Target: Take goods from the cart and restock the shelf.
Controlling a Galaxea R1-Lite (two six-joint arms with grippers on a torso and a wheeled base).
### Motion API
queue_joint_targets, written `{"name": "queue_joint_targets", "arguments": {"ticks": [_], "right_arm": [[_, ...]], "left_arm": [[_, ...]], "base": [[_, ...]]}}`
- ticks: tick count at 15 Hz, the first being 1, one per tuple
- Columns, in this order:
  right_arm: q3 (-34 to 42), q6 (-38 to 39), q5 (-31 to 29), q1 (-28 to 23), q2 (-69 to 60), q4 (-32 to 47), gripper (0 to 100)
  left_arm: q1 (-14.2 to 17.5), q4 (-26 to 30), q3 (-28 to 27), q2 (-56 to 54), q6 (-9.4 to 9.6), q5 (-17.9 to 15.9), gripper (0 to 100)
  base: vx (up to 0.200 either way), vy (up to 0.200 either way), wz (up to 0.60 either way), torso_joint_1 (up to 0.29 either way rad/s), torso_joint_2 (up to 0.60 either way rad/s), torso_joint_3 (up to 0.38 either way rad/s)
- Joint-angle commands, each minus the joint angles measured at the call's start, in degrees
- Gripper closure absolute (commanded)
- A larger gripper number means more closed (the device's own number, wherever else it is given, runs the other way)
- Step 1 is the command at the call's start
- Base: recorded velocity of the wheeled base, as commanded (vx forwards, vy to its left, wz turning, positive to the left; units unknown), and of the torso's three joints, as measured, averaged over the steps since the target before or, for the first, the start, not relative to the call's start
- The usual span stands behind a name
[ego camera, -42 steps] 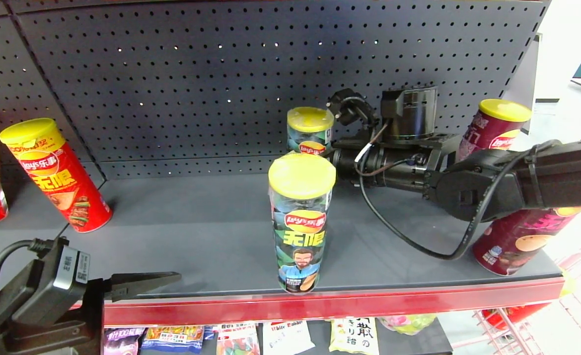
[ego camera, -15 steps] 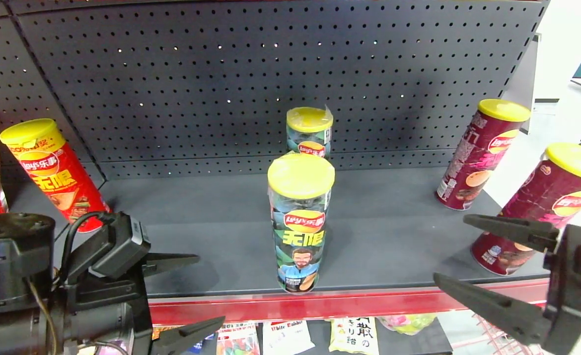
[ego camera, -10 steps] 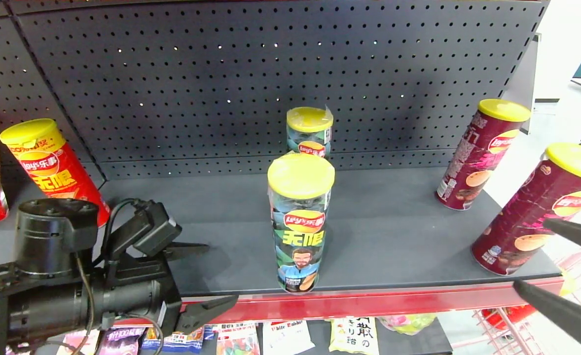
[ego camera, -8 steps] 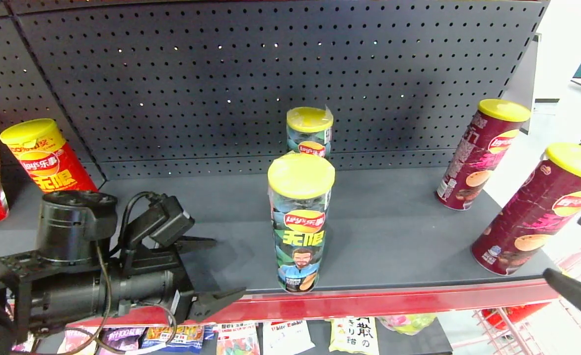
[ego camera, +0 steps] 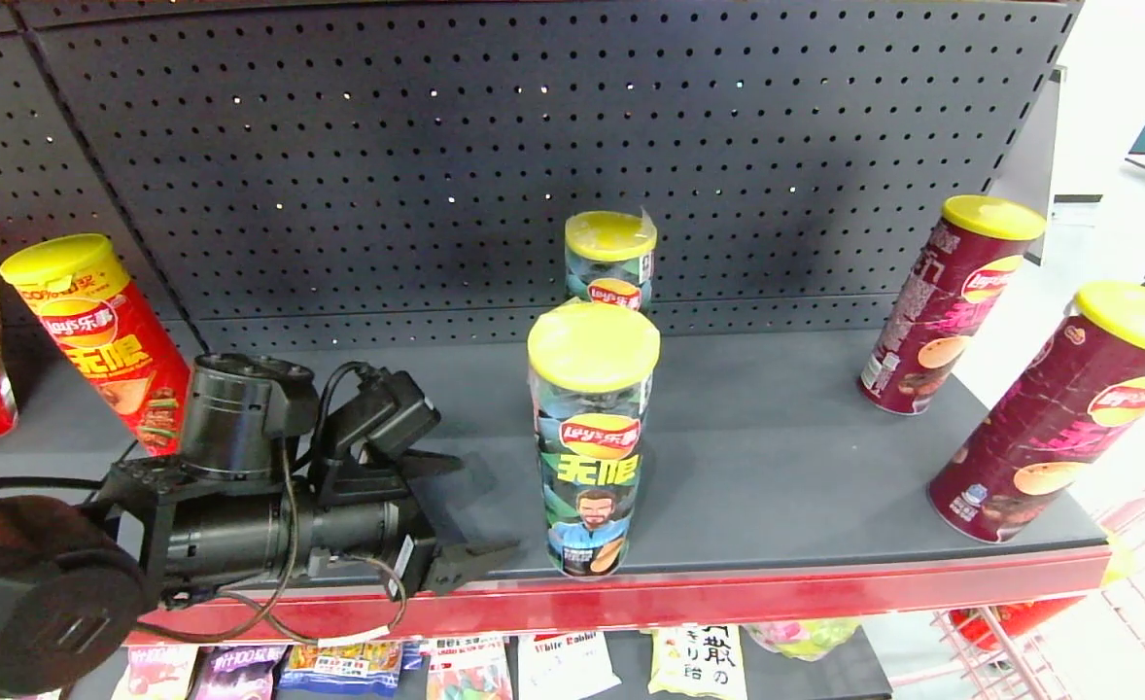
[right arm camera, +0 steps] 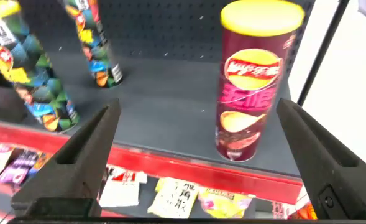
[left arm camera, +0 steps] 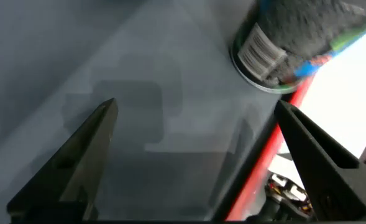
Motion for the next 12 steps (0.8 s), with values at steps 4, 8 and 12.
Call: {"name": "queue_joint_targets", "arguments": {"ticks": [4,8,12], "right_arm": [[0.1,0.0,-0.1,-0.5,-0.9,0.0,0],[0.7,0.0,-0.1,-0.5,-1.0,0.0,0],[1.3,0.0,-0.1,-0.5,-1.6,0.1,0]], "left_arm": [[-0.3,0.0,-3.9,3.8,0.01,0.0,0],[-1.1,-0.1,-4.6,4.6,-0.16,0.0,0],[-1.2,-0.1,-5.5,5.3,-0.16,0.0,0]], "base": [[0.0,0.0,0.0,0.0,0.0,0.0],[0.0,0.0,0.0,0.0,0.0,0.0],[0.0,0.0,0.0,0.0,0.0,0.0]]}}
